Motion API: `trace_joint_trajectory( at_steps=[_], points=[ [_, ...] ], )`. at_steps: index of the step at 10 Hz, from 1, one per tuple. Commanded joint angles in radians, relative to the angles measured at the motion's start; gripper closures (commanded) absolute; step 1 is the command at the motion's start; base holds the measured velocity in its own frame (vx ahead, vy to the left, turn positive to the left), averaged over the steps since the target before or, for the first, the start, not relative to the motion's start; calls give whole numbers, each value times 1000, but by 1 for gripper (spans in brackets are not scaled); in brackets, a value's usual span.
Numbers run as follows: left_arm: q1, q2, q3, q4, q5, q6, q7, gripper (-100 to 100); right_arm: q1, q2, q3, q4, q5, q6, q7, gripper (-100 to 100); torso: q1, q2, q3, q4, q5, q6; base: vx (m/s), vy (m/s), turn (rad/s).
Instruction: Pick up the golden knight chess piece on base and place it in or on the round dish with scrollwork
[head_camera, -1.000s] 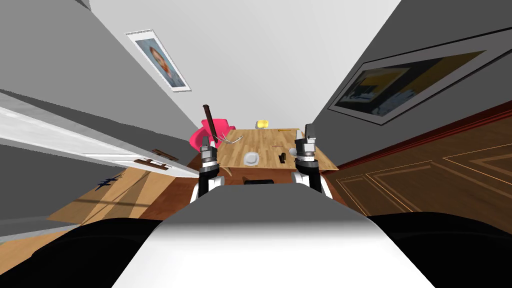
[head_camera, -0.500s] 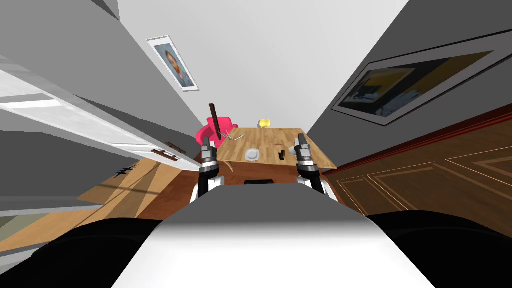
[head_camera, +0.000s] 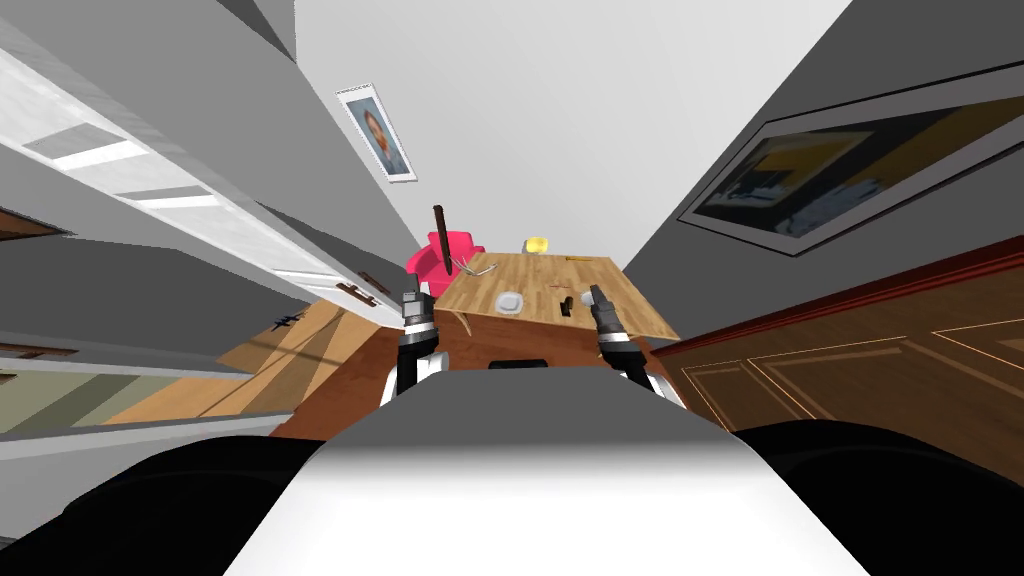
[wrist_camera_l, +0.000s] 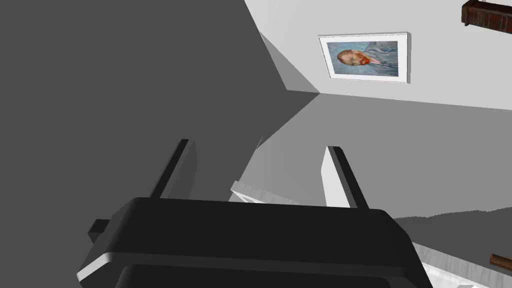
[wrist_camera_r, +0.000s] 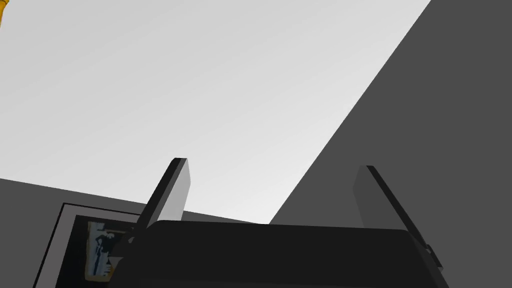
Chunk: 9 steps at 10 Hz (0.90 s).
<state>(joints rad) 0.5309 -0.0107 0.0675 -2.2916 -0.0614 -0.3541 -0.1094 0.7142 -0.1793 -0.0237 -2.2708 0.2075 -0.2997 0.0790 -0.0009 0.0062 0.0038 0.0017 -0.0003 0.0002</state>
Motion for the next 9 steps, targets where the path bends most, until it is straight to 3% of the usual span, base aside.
trace_joint_trajectory(
  at_steps=[1, 6, 7, 9],
  points=[
    [0, 0, 0, 0, 0, 0, 0, 0, 19, -24, -20, 42, 9, 16, -9, -100, 0, 0, 0, 0, 0, 0, -63, 15, 117],
    [0, 0, 0, 0, 0, 0, 0, 0, 101, -98, -39, 133, 59, 128, -30, -100, 0, -2, -1, -1, 0, 0, -73, 13, 168],
    [0, 0, 0, 0, 0, 0, 0, 0, 101, -98, -39, 133, 59, 128, -30, -100, 0, -2, -1, -1, 0, 0, -49, 15, 85],
    [0, 0, 0, 0, 0, 0, 0, 0, 132, -141, -41, 186, 85, 189, -43, -100, 0, -4, -2, -1, 0, 0, -49, 23, 175]
  ],
)
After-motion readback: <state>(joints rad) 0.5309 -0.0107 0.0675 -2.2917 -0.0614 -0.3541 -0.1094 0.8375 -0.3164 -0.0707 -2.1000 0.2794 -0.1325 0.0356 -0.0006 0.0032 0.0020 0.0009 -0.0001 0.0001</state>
